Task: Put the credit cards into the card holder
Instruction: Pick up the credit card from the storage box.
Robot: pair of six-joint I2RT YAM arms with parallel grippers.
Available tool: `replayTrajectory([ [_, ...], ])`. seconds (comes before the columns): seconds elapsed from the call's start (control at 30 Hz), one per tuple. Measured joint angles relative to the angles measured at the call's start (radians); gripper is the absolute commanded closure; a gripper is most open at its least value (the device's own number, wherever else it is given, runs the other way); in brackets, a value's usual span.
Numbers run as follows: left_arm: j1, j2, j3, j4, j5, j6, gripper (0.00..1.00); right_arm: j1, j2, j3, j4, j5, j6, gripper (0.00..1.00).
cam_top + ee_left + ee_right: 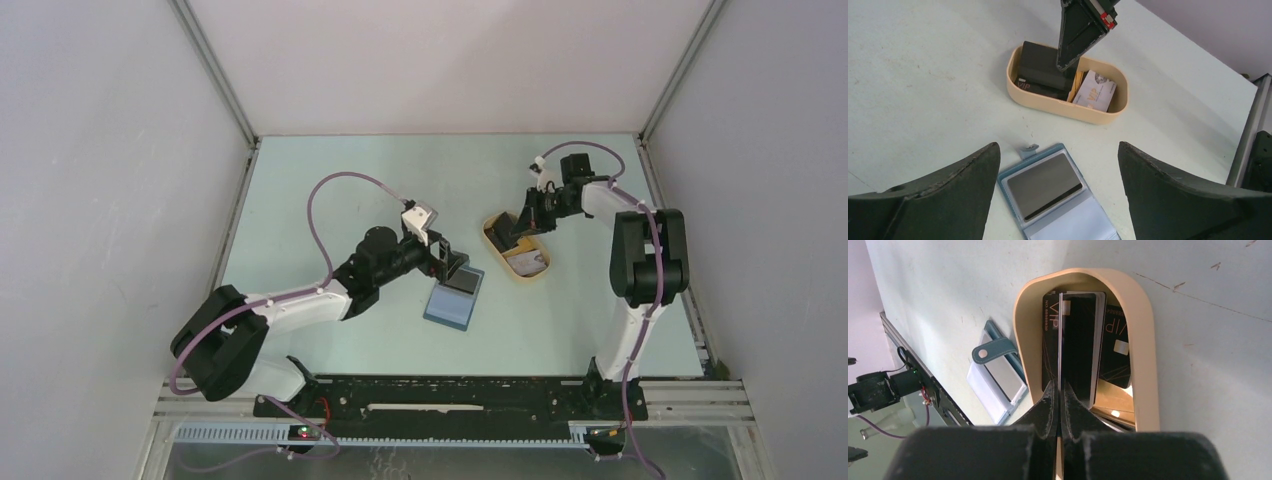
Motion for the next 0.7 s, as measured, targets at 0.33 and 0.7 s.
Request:
replayTrajectory([
  [0.33, 0.077, 0.022, 0.010, 0.192, 0.107, -0.163, 0.05, -0.053, -0.116, -0.005, -0.072, -0.156, -0.160, 1.00],
  [0.7, 0.192, 0.476, 0.328, 0.416, 0.312, -0.671, 0.11, -0.142, -0.306, -0.096, -0.006, -0.397, -0.167, 1.00],
])
